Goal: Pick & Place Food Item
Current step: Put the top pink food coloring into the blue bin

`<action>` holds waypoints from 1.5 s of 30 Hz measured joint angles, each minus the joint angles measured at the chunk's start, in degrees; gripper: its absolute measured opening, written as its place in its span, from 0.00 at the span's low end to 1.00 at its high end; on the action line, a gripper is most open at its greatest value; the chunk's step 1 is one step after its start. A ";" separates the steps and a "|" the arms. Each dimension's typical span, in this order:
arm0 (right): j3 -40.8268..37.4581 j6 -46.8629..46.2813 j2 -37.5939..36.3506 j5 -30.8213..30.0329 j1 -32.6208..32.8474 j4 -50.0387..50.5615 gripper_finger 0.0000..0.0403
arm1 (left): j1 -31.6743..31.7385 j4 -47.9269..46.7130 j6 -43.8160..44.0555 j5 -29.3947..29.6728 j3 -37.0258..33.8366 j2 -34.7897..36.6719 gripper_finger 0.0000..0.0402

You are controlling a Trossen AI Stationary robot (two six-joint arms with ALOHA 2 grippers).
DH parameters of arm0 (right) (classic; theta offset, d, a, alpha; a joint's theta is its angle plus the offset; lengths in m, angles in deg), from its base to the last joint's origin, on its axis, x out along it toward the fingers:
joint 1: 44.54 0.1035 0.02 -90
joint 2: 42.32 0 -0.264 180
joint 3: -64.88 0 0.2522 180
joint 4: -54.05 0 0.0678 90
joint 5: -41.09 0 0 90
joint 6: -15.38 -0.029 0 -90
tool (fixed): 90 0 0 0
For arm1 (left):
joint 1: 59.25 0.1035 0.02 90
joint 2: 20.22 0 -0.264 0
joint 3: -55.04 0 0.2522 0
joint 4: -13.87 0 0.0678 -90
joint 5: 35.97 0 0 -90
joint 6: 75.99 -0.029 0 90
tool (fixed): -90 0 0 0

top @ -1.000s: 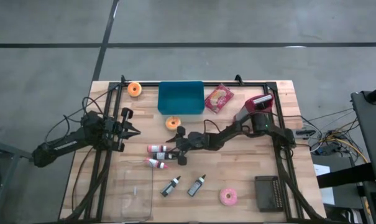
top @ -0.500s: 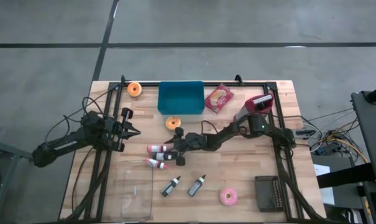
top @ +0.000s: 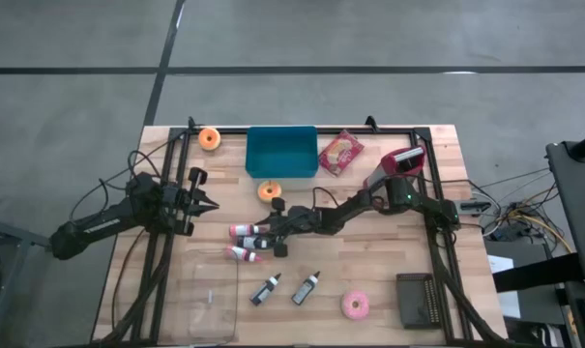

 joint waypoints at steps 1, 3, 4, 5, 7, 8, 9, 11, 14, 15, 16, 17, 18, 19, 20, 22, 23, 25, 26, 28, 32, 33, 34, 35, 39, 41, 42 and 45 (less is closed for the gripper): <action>0.00 0.00 0.00 0.00 0.00 0.06 0.27 | 0.02 0.00 0.00 0.00 0.00 0.00 0.06; 0.00 0.00 0.00 0.00 0.00 0.21 0.27 | 0.00 0.00 0.00 0.00 0.00 0.00 0.06; 0.06 0.00 0.00 -0.02 0.00 0.55 0.27 | 0.00 0.00 0.00 0.00 0.00 0.00 0.06; 0.12 -0.07 -0.04 -0.02 0.00 0.78 0.27 | 0.01 0.00 0.00 0.00 0.00 0.00 0.06; 0.13 -0.59 -0.04 -0.04 0.00 0.85 0.28 | 0.00 0.00 0.00 0.00 0.00 0.00 0.06; 0.13 -0.66 -0.05 -0.04 0.00 0.88 0.28 | 0.00 0.00 0.00 0.00 0.00 0.00 0.06; 0.09 -0.66 -0.30 -0.06 0.00 1.08 0.27 | 0.00 0.00 -0.02 0.00 0.00 0.00 0.06; 0.02 -0.35 -1.20 -0.21 0.00 2.61 0.27 | 0.02 0.00 0.00 0.00 0.00 0.00 0.06; -0.16 0.08 -4.56 -1.44 0.19 8.36 0.27 | 0.00 0.00 0.00 0.02 0.00 0.02 0.06; -0.11 0.19 -6.32 -1.74 0.26 11.19 0.27 | 0.01 -0.02 0.00 0.02 0.00 0.00 0.06; -0.05 0.29 -8.07 -1.84 0.28 13.88 0.27 | 0.01 -0.02 0.00 0.00 0.00 0.00 0.06; 0.21 0.79 -9.98 -2.00 0.37 16.28 0.27 | 0.02 -0.01 0.00 0.03 0.00 0.00 0.06; 0.31 1.63 -12.07 -2.37 0.42 18.90 0.27 | 0.00 -0.02 0.00 0.07 0.00 0.00 0.06; 0.31 2.60 -14.01 -3.09 0.52 21.42 0.27 | 0.00 -0.02 0.00 0.05 0.00 0.00 0.06; 0.31 3.51 -16.13 -3.79 0.59 23.57 0.27 | 0.02 0.00 0.00 0.11 0.00 0.00 0.06; 0.31 5.29 -20.50 -5.94 0.83 29.29 0.27 | 0.00 0.00 0.00 0.11 0.00 0.00 0.06; 0.37 6.15 -22.66 -7.30 0.85 32.50 0.27 | 0.01 -0.02 0.00 0.11 0.00 0.00 0.06; 1.81 8.50 -27.59 -11.17 0.87 43.06 0.27 | 0.00 -0.02 0.00 0.07 0.00 0.00 0.06; 2.82 9.41 -29.87 -13.25 0.79 48.94 0.27 | 0.02 -0.02 -0.01 0.11 0.00 0.00 0.06; 6.03 10.34 -33.87 -16.97 0.13 61.00 0.27 | 0.00 -0.02 0.00 0.07 0.00 0.00 0.06; 16.25 8.36 -38.12 -22.34 -1.86 83.61 0.27 | 0.02 -0.02 0.00 0.06 0.00 0.00 0.06; 19.38 6.98 -38.51 -23.26 -2.64 88.63 0.27 | 0.00 -0.02 0.00 0.07 0.00 0.00 0.06; 22.66 5.33 -38.64 -23.70 -3.60 93.64 0.27 | 0.00 -0.02 0.00 0.04 0.00 0.00 0.06; 25.57 3.77 -38.64 -23.89 -4.75 98.41 0.27 | 0.01 -0.02 0.00 0.00 0.00 0.00 0.06; 36.51 2.06 -36.50 -21.10 -10.66 111.00 0.27 | 0.02 -0.02 0.00 0.00 0.00 0.00 0.06; 41.25 1.08 -34.56 -17.60 -14.03 115.68 0.27 | 0.00 -0.04 0.00 0.00 0.00 0.00 0.06; 43.23 0.26 -33.46 -16.22 -15.80 117.17 0.27 | 0.00 -0.02 0.00 0.00 0.00 0.00 0.06; 47.47 -0.08 -29.56 -14.73 -20.16 120.39 0.27 | 0.00 -0.07 0.00 0.00 0.00 -0.02 0.06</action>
